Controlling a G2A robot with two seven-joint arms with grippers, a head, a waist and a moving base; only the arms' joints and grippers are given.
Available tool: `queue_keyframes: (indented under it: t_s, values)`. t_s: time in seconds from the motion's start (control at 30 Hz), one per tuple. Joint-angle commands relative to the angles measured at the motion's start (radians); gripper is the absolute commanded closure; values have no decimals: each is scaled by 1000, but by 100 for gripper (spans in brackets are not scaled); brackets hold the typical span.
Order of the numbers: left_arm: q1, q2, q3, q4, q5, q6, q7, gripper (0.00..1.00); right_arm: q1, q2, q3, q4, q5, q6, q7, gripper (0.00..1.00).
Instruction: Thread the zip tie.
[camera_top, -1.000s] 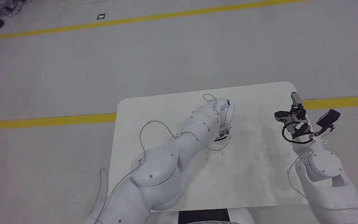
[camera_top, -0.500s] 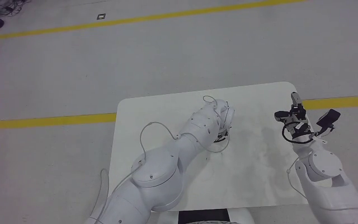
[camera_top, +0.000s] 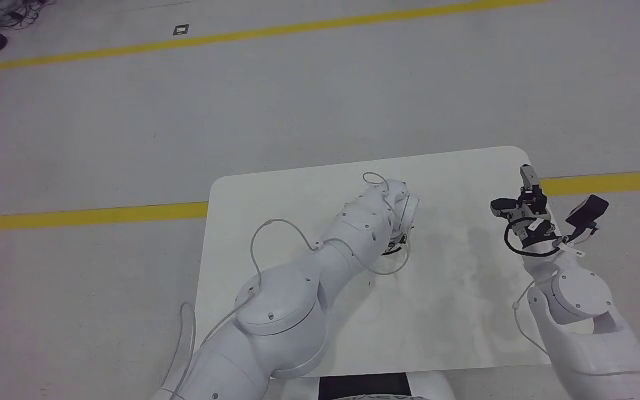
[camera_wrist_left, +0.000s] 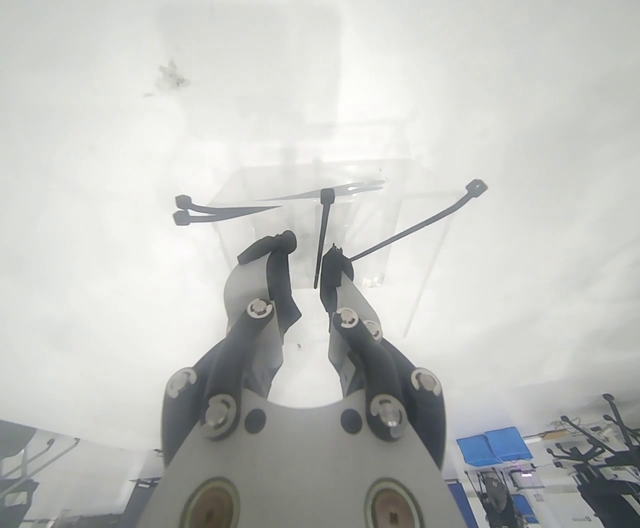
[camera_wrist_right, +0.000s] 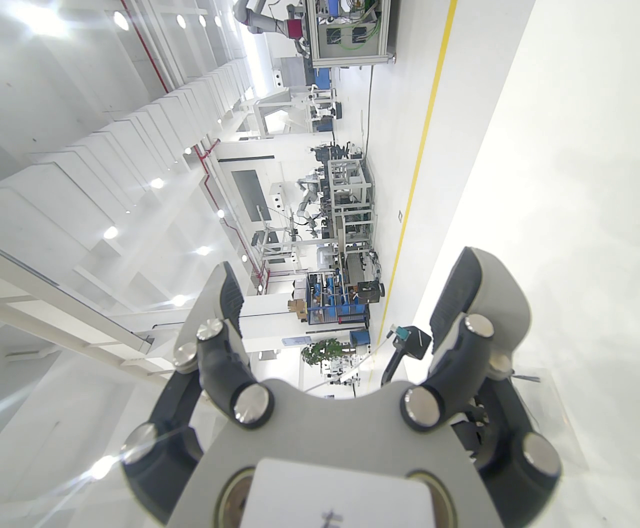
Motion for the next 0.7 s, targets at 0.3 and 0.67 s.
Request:
queue_keyframes:
  t_s: [0.3,0.67]
  values:
    - [9,0,1,-1,26,9,23,78,0,0,0,0,0,0,0,0]
    - [10,-1,0,-2,50,21,12,80,0,0,0,0,0,0,0,0]
